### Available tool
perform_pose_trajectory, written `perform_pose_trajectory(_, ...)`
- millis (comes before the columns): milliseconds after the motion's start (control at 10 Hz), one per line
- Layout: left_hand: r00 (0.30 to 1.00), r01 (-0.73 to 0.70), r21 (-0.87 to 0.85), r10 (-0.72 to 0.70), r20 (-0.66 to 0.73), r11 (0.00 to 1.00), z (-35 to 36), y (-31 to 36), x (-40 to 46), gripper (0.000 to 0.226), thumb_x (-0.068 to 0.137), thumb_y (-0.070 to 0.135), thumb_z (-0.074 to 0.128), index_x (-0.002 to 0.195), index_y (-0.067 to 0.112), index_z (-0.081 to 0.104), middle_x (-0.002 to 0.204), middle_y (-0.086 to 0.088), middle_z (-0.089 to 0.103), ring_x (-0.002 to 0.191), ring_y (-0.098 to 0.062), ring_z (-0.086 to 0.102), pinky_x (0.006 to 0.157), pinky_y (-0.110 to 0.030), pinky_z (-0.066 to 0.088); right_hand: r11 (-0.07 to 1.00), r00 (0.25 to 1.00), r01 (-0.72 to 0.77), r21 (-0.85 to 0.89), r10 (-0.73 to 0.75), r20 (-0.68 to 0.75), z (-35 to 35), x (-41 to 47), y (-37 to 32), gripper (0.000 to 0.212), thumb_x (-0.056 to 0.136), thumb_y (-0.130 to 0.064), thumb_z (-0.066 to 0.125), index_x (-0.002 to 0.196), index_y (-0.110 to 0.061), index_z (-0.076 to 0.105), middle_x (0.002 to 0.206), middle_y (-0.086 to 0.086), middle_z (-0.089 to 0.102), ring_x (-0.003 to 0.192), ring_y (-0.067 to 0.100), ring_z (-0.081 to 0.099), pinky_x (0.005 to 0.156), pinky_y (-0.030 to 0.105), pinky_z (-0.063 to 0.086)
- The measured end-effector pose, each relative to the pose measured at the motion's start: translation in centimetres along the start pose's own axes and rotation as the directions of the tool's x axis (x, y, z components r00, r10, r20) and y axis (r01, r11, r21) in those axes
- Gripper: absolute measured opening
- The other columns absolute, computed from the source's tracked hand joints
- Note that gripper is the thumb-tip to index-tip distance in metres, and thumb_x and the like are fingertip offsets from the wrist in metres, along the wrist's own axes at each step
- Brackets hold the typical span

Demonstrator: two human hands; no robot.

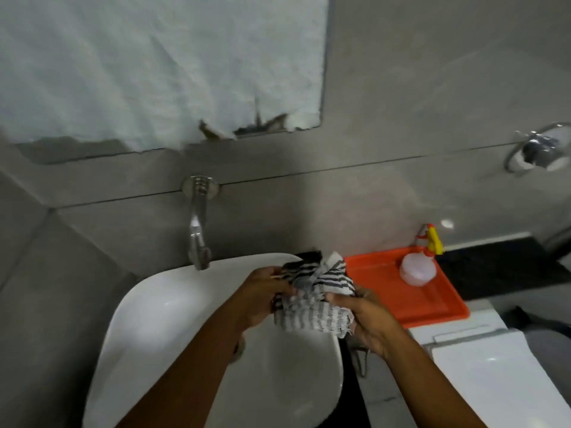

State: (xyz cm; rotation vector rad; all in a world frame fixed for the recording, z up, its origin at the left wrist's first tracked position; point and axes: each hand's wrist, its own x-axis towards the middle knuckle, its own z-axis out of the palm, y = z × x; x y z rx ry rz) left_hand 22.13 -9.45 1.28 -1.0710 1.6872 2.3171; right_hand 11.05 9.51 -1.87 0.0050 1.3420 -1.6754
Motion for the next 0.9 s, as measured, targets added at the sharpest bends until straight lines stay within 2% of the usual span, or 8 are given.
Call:
perform_pose_trajectory(100,0.991,-0.133,0.358,0.136,0.017,0.924,5.6,1.8,5.0,0.028,0.08,-0.009,0.07,0.092,0.017,0.07,0.092,-0.008,0.073,0.08,-0.015,0.071,0.072,-0.028,0.054,0.99,0.99,-0.028,0.138,0.046,-0.134,-5.0,-0.6,-0.1,0.039,0.076,0.002,0.074,0.115,-0.001,0.069,0.104,0.016,0.078,0.085,0.028,0.077,0.063,0.036,0.063)
perform_pose_trajectory(200,0.961,-0.272,0.704,0.228,0.159,0.656,11.1,1.5,11.4,0.013,0.083,0.003,0.071,0.092,0.012,0.07,0.095,-0.012,0.073,0.094,-0.026,0.072,0.074,-0.028,0.052,0.976,0.94,-0.097,0.195,0.154,-0.303,-9.3,0.9,0.1,0.031,0.091,0.0,0.063,0.121,-0.006,0.066,0.108,0.012,0.074,0.09,0.027,0.07,0.07,0.038,0.06)
perform_pose_trajectory(400,0.949,-0.311,0.901,0.16,0.273,0.304,17.8,-1.5,23.4,0.051,0.088,0.004,0.062,0.139,0.004,0.056,0.144,-0.02,0.056,0.133,-0.037,0.052,0.108,-0.044,0.045,0.947,0.827,-0.153,0.284,0.28,-0.488,-15.3,7.5,0.9,0.02,0.096,0.003,0.051,0.105,-0.007,0.065,0.1,0.012,0.069,0.083,0.024,0.064,0.067,0.039,0.055)
perform_pose_trajectory(500,0.941,-0.333,0.925,0.126,0.314,0.185,19.0,-3.4,27.1,0.048,0.086,0.009,0.061,0.134,0.002,0.058,0.143,-0.022,0.054,0.132,-0.04,0.051,0.11,-0.045,0.043,0.966,0.81,-0.197,0.168,0.257,-0.527,-16.5,10.6,1.5,0.032,0.095,-0.002,0.055,0.127,-0.001,0.06,0.118,0.021,0.067,0.098,0.034,0.065,0.094,0.051,0.054)
perform_pose_trajectory(600,0.953,-0.303,0.952,-0.004,0.304,0.044,19.2,-5.8,28.2,0.051,0.086,0.023,0.064,0.135,0.012,0.057,0.146,-0.015,0.054,0.132,-0.036,0.053,0.109,-0.048,0.046,0.955,0.824,-0.294,-0.037,0.233,-0.516,-17.3,12.7,2.1,0.04,0.096,-0.008,0.056,0.135,-0.003,0.054,0.134,0.022,0.061,0.111,0.032,0.062,0.103,0.049,0.051)
perform_pose_trajectory(700,0.953,-0.277,0.952,-0.089,0.289,0.128,19.0,-8.1,27.1,0.056,0.095,0.033,0.058,0.147,0.02,0.044,0.156,-0.008,0.045,0.14,-0.032,0.045,0.116,-0.053,0.038,0.898,0.816,-0.39,-0.204,0.234,-0.528,-17.1,12.5,2.2,0.009,0.098,-0.015,0.057,0.106,-0.011,0.059,0.129,0.018,0.062,0.087,0.021,0.061,0.076,0.036,0.055)
perform_pose_trajectory(800,0.948,-0.317,0.946,0.014,0.317,0.067,18.0,-8.7,25.3,0.06,0.094,0.037,0.059,0.149,0.023,0.04,0.158,-0.004,0.042,0.144,-0.028,0.041,0.118,-0.05,0.036,0.836,0.848,-0.26,-0.483,-0.041,-0.528,-16.7,11.9,2.1,0.034,0.098,-0.025,0.056,0.128,-0.01,0.053,0.134,0.016,0.061,0.115,0.031,0.061,0.1,0.049,0.051)
perform_pose_trajectory(900,0.933,-0.351,0.935,0.099,0.346,0.042,16.7,-6.8,23.3,0.058,0.09,0.038,0.062,0.143,0.022,0.048,0.15,-0.006,0.051,0.137,-0.027,0.048,0.114,-0.046,0.042,0.616,0.853,-0.198,-0.763,-0.276,-0.444,-15.4,11.0,0.4,0.052,0.095,-0.026,0.059,0.142,-0.009,0.045,0.139,0.016,0.058,0.128,0.034,0.055,0.111,0.051,0.043)
